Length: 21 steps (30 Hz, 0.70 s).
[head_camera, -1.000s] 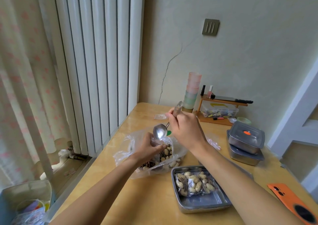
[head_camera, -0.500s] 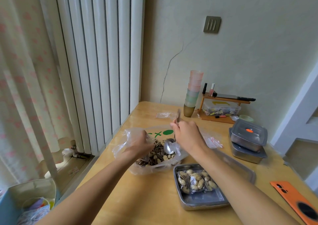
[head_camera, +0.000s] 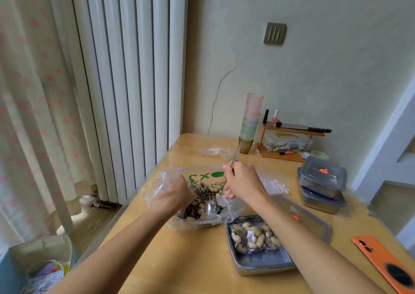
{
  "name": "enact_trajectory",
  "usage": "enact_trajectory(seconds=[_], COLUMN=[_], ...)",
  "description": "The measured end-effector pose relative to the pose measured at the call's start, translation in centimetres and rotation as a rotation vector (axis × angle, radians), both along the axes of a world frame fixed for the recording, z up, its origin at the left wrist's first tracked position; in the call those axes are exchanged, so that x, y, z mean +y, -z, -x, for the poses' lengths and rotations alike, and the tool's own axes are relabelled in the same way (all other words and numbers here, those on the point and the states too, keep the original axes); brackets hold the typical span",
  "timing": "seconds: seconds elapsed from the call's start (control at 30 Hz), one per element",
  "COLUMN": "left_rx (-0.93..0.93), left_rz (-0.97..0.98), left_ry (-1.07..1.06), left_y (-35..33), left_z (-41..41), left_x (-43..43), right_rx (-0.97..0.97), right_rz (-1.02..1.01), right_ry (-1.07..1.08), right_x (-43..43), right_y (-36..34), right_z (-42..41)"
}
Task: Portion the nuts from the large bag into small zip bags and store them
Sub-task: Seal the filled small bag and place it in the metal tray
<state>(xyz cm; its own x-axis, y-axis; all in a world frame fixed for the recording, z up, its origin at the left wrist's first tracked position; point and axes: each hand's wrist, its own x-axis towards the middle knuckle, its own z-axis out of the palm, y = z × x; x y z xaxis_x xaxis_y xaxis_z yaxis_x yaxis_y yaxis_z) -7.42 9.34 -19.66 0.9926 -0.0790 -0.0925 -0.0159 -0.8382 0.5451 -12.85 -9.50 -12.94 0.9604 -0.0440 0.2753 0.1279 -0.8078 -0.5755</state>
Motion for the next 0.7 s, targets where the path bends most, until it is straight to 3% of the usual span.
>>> enact_trajectory(seconds=[0.13,0.27,0.5,0.7], left_rx=[-0.017,-0.076,-0.081,-0.055], left_rz=[0.035,-0.05,-0.053,0.009], left_ry=[-0.046,-0.116,0.027,0.066], left_y=[0.1,-0.2,-0.7,-0.7], left_z=[0.1,0.2,0.1,0.1], left_x=[-0.1,0.1,0.3,0.4], right_rx=[-0.026,-0.032,0.24,0.231], right_rz=[-0.129,-0.181,-0.611,-0.78], right_ry=[0.057,0.055,0.105,0.221], right_x=[0.5,1.2,0.7,-1.7], right_y=[1.3,2.1,2.1,2.4], right_z=[-0.1,-0.3,-0.8,-0.9])
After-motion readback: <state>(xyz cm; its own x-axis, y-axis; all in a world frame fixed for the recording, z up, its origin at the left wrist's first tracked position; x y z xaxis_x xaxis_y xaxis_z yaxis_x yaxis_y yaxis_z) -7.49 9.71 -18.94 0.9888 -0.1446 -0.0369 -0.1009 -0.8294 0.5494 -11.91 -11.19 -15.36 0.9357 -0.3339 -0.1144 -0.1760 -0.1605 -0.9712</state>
